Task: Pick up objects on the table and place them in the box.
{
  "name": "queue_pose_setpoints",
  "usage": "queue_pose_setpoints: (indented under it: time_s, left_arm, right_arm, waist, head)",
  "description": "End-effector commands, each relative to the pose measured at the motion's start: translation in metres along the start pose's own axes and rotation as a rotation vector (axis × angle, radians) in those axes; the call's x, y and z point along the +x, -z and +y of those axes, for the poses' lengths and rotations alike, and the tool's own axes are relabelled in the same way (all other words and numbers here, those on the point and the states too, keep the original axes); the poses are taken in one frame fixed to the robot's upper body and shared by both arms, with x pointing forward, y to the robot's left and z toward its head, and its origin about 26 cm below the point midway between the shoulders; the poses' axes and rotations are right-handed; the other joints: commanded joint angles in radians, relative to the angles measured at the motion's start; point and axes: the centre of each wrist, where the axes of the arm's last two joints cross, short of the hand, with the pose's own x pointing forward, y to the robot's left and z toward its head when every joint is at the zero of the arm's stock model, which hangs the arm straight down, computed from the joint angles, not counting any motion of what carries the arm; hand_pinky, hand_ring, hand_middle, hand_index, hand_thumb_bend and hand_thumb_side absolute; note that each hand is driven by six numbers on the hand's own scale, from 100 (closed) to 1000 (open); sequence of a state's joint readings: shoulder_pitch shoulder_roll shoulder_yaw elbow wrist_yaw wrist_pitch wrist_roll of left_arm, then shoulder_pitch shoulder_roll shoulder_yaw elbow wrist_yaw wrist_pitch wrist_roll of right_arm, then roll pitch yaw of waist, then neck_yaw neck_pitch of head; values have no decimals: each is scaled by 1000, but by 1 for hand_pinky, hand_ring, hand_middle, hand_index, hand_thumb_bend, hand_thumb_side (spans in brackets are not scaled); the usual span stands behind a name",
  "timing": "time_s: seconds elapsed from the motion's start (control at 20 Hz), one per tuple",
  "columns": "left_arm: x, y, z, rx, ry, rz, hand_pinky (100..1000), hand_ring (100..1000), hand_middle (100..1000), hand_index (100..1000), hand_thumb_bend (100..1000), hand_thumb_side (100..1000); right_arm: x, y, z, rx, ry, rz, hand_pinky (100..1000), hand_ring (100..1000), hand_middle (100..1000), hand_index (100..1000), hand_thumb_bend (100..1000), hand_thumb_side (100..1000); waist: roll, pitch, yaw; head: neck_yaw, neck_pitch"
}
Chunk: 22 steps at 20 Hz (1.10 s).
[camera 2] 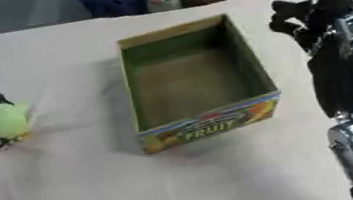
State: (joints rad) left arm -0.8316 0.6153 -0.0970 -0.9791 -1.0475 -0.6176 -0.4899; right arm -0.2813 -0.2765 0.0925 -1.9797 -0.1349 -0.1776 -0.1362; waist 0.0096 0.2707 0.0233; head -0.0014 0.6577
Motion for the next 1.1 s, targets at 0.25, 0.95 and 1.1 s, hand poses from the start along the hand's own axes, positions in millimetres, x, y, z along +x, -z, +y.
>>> queue_pose_setpoints:
  time_s: [0.25,0.95,1.1]
  left_arm:
    - [-10,-18,28,-74,54,-75,556,608,622,807,125,407]
    - [5,-24,72,123,27,-130,536,577,574,753,100,224]
    - [14,-23,91,200,18,-156,527,562,553,749,100,259]
  right_arm:
    - [7,4,-1,8,3,-27,777,851,588,931,100,980]
    - [8,5,-1,2,9,-36,775,851,589,929,100,981]
    - [8,7,-1,-1,15,-44,775,850,590,927,100,983]
  waist:
    - [2,-22,0]
    - [-4,-25,-7]
    - [-6,-28,-14]
  head:
    - [2,-17]
    - [4,-29]
    - [9,-34]
